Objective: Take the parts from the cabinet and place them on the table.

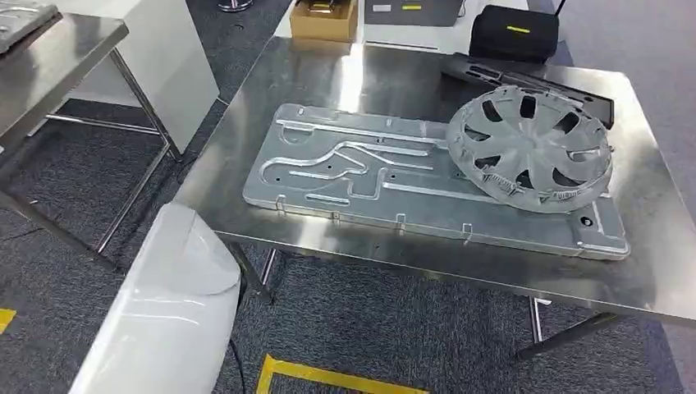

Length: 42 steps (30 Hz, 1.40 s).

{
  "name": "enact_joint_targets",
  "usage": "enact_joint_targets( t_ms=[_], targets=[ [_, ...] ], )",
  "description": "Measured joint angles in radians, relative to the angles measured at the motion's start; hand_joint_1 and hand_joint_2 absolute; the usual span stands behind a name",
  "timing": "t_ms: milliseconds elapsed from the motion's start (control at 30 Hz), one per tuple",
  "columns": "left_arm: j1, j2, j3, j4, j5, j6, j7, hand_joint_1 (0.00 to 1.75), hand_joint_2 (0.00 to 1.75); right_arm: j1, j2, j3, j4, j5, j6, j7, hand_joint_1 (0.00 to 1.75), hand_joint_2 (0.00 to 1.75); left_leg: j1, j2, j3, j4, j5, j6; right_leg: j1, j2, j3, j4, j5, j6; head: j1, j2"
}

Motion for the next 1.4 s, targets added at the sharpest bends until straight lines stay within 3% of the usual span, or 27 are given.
enact_joint_targets(
  t_ms=[33,100,133,167,200,267,300,333,433,500,533,600,633,667,700,800,833,933,967,1033,1133,1167,1200,1233,1300,1367,1400],
  targets=[
    [-0.003,0.0,0.0,0.0,-0.001,0.0,0.0,1.75,1.75,0.001,0.0,0.0,0.0,0.0,0.0,-0.001,0.0,0.0,0.002,0.0,-0.031,0.054,-0.023,-0.004,0.0,-0.002,0.008,-0.005,-0.003,-0.005,-0.002,0.0],
    [-0.001,0.001,-0.003,0.0,-0.002,-0.001,0.005,1.75,1.75,-0.001,0.0,0.0,0.0,0.003,-0.001,-0.002,0.0,0.0,0.008,0.0,-0.133,0.215,-0.074,-0.011,0.001,-0.002,0.019,-0.005,-0.015,-0.012,-0.002,0.0],
    [-0.001,0.001,-0.004,0.0,-0.003,-0.002,0.006,1.75,1.75,-0.001,0.0,0.0,0.0,0.003,-0.003,-0.002,0.0,0.0,0.01,0.0,-0.171,0.262,-0.075,-0.014,0.001,-0.001,0.026,-0.005,-0.021,-0.012,-0.002,0.0],
    [-0.001,0.001,-0.006,0.001,-0.003,-0.003,0.008,1.75,1.75,-0.001,0.0,0.0,0.0,0.004,-0.004,-0.002,0.0,0.0,0.012,0.0,-0.191,0.268,-0.053,-0.015,0.001,0.0,0.035,-0.005,-0.028,-0.011,-0.002,0.0],
    [-0.002,0.001,-0.006,0.001,-0.003,-0.005,0.009,1.75,1.75,-0.001,0.0,0.0,0.0,0.003,-0.004,-0.002,0.0,0.0,0.014,0.0,-0.189,0.239,-0.015,-0.016,0.0,0.001,0.045,-0.005,-0.034,-0.01,-0.002,0.0],
    [-0.003,0.001,-0.011,0.002,-0.004,-0.01,0.011,1.75,1.75,-0.001,0.002,0.0,0.0,0.005,-0.003,-0.002,0.0,0.0,0.018,0.002,-0.137,0.078,0.106,-0.014,0.0,0.001,0.073,-0.005,-0.052,-0.005,-0.002,0.0],
    [-0.003,0.001,-0.013,0.002,-0.005,-0.013,0.011,1.75,1.75,0.002,0.002,0.0,0.0,0.008,-0.003,-0.002,0.0,0.0,0.018,0.005,-0.12,0.022,0.128,-0.01,-0.001,0.0,0.073,-0.005,-0.06,0.001,-0.001,0.0],
    [-0.006,0.001,-0.018,0.002,-0.006,-0.018,0.014,1.75,1.75,-0.001,0.002,0.0,0.0,0.01,-0.004,0.0,0.0,0.0,0.01,0.005,-0.108,0.012,0.116,-0.009,0.004,0.0,0.074,0.0,-0.067,0.009,-0.002,0.0],
    [-0.018,0.002,-0.032,0.002,-0.003,-0.047,0.032,1.75,1.75,-0.004,0.003,0.0,0.0,0.016,-0.005,0.002,0.0,0.0,0.005,0.0,-0.108,0.001,0.105,0.011,-0.002,-0.004,0.075,-0.009,-0.07,0.023,-0.001,0.0],
    [-0.038,0.001,-0.048,0.003,0.003,-0.069,0.041,1.75,1.75,-0.01,0.004,0.001,-0.002,0.02,-0.006,0.003,0.0,0.0,0.012,0.0,-0.092,-0.017,0.109,0.024,-0.005,-0.003,0.08,0.011,-0.087,0.034,0.0,0.0],
    [-0.055,0.001,-0.056,0.005,0.013,-0.082,0.045,1.75,1.75,-0.01,0.004,0.001,-0.002,0.022,-0.006,0.005,0.0,0.0,0.012,0.0,-0.088,-0.019,0.106,0.03,-0.004,-0.002,0.055,0.058,-0.112,0.036,-0.001,0.0],
    [-0.096,0.0,-0.081,0.019,0.044,-0.119,0.056,1.75,1.75,-0.015,0.004,0.001,-0.003,0.022,0.003,0.005,0.0,0.0,0.009,0.001,-0.084,-0.019,0.1,0.04,-0.006,-0.002,-0.039,0.219,-0.177,0.041,-0.001,0.0],
    [-0.116,-0.001,-0.093,0.029,0.053,-0.133,0.061,1.75,1.75,-0.016,0.004,0.001,-0.003,0.024,0.007,0.003,0.0,0.0,0.007,0.001,-0.081,-0.019,0.097,0.042,-0.007,-0.002,-0.083,0.285,-0.191,0.043,-0.001,0.0],
    [-0.137,-0.004,-0.106,0.04,0.059,-0.151,0.068,1.75,1.75,-0.017,0.004,0.001,-0.003,0.028,0.009,0.001,0.0,0.0,0.006,-0.001,-0.077,-0.019,0.094,0.043,-0.007,-0.002,-0.106,0.305,-0.178,0.043,-0.001,0.0],
    [-0.163,-0.008,-0.12,0.052,0.062,-0.169,0.081,1.75,1.75,-0.019,0.004,0.002,-0.004,0.032,0.009,0.0,0.0,0.0,0.006,-0.002,-0.071,-0.019,0.09,0.043,-0.007,-0.002,-0.103,0.278,-0.141,0.042,-0.001,0.0],
    [-0.251,-0.025,-0.164,0.084,0.061,-0.213,0.115,1.75,1.75,-0.028,0.004,0.006,-0.005,0.043,0.016,0.001,0.0,0.0,0.006,-0.007,-0.049,-0.018,0.076,0.037,-0.004,-0.002,-0.018,0.041,0.016,0.028,-0.001,0.0],
    [-0.282,-0.034,-0.179,0.1,0.061,-0.229,0.13,1.75,1.75,-0.029,0.003,0.01,-0.005,0.049,0.024,0.003,0.0,0.0,0.0,-0.007,-0.048,-0.017,0.072,0.031,0.006,-0.002,-0.008,0.024,0.001,0.025,0.0,0.0],
    [-0.383,-0.062,-0.22,0.158,0.065,-0.276,0.186,1.75,1.75,-0.049,0.004,0.021,-0.009,0.063,0.04,0.022,0.0,0.0,0.003,-0.005,-0.054,-0.018,0.072,0.019,0.009,0.0,-0.008,0.008,0.002,0.02,-0.001,0.0],
    [-0.42,-0.075,-0.234,0.181,0.065,-0.289,0.205,1.75,1.75,-0.055,0.004,0.025,-0.011,0.067,0.05,0.029,0.0,0.0,0.0,-0.005,-0.053,-0.019,0.07,0.016,0.003,0.0,-0.007,0.001,0.005,0.016,-0.001,0.0],
    [-0.492,-0.097,-0.262,0.235,0.06,-0.309,0.237,1.75,1.75,-0.063,0.005,0.026,-0.014,0.076,0.067,0.04,0.0,0.0,0.002,-0.001,-0.074,0.032,0.035,0.007,-0.005,-0.002,0.005,-0.012,0.008,0.007,-0.003,0.0],
    [-0.586,-0.129,-0.299,0.334,0.05,-0.323,0.27,1.75,1.75,-0.08,0.005,0.037,-0.018,0.09,0.082,0.055,0.0,0.0,0.009,-0.001,-0.195,0.261,-0.057,-0.004,-0.006,-0.004,0.005,-0.011,0.006,0.0,-0.003,0.0],
    [-0.601,-0.135,-0.306,0.353,0.05,-0.323,0.275,1.75,1.75,-0.083,0.005,0.039,-0.019,0.092,0.083,0.058,0.0,0.0,0.012,-0.001,-0.22,0.298,-0.055,-0.008,-0.007,-0.003,0.006,-0.011,0.004,0.0,-0.003,0.0],
    [-0.614,-0.144,-0.311,0.373,0.049,-0.323,0.278,1.75,1.75,-0.086,0.005,0.043,-0.021,0.093,0.083,0.061,0.0,0.0,0.016,0.0,-0.223,0.286,-0.028,-0.01,-0.008,0.0,0.009,-0.01,0.002,0.001,-0.003,0.0],
    [-0.627,-0.148,-0.316,0.389,0.048,-0.323,0.28,1.75,1.75,-0.088,0.005,0.046,-0.021,0.093,0.083,0.061,0.0,0.0,0.019,0.0,-0.205,0.234,0.017,-0.012,-0.009,0.002,0.013,-0.008,-0.001,0.004,-0.003,0.0],
    [-0.659,-0.162,-0.327,0.419,0.037,-0.324,0.294,1.75,1.75,-0.09,0.005,0.05,-0.022,0.093,0.087,0.066,0.0,0.0,0.023,0.002,-0.133,0.06,0.125,-0.011,-0.012,0.003,0.025,-0.003,-0.013,0.013,-0.003,0.0],
    [-0.708,-0.184,-0.341,0.475,0.018,-0.346,0.317,1.75,1.75,-0.096,0.005,0.052,-0.023,0.098,0.103,0.073,0.0,0.0,0.016,0.001,-0.108,-0.001,0.111,-0.005,-0.006,0.002,0.017,0.006,-0.018,0.025,-0.003,0.0],
    [-0.731,-0.197,-0.352,0.512,0.008,-0.361,0.328,1.75,1.75,-0.101,0.005,0.053,-0.024,0.1,0.108,0.074,0.0,0.0,0.016,0.001,-0.115,0.007,0.11,0.004,-0.006,0.0,0.011,0.004,-0.014,0.032,-0.001,0.0]
  ],
)
